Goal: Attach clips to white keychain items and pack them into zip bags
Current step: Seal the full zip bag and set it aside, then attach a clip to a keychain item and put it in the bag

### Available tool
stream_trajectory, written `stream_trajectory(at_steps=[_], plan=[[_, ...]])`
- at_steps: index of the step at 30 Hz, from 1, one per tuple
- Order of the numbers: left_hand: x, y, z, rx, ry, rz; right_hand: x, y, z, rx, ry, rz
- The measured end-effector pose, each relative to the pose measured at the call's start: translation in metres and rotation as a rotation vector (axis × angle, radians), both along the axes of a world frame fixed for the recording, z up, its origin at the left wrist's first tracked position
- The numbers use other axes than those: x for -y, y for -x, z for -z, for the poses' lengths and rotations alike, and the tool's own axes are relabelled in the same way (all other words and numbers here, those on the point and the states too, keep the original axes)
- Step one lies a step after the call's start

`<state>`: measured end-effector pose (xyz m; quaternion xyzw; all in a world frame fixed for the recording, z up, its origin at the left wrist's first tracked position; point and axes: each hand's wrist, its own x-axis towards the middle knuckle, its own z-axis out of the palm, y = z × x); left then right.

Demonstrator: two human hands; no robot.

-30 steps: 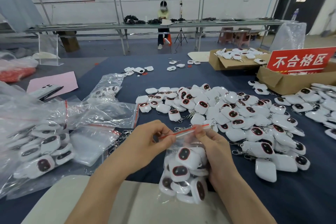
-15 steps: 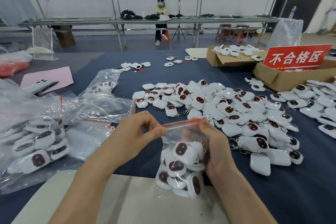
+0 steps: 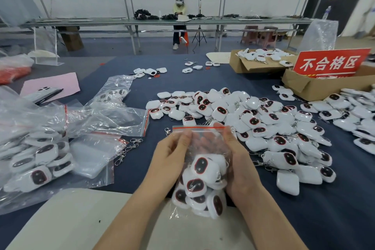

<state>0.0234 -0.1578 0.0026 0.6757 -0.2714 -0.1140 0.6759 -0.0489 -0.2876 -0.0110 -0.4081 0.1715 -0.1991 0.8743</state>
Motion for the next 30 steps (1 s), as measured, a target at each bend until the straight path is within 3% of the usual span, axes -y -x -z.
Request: stream_trajectory(at_steps=[6, 11, 16, 24, 27, 30], plan=[[0.007, 0.004, 0.008, 0.048, -0.026, -0.224, -0.011, -0.002, -0.005, -0.124, 0.232, 0.041], [0.007, 0.011, 0.005, 0.068, -0.009, -0.266, -0.013, -0.001, -0.004, -0.128, 0.230, 0.084], [0.004, 0.008, 0.006, -0.003, -0.012, -0.184, -0.011, -0.002, -0.001, -0.093, 0.197, 0.064], [-0.016, 0.026, 0.006, -0.098, -0.152, 0.297, -0.002, 0.010, -0.009, -0.002, -0.030, 0.173], [-0.018, 0.043, 0.001, -0.199, -0.065, 0.248, -0.001, 0.011, -0.015, -0.018, -0.051, 0.067], [-0.024, 0.049, -0.013, -0.356, 0.093, 0.043, -0.026, 0.012, -0.022, -0.092, 0.043, -0.108]])
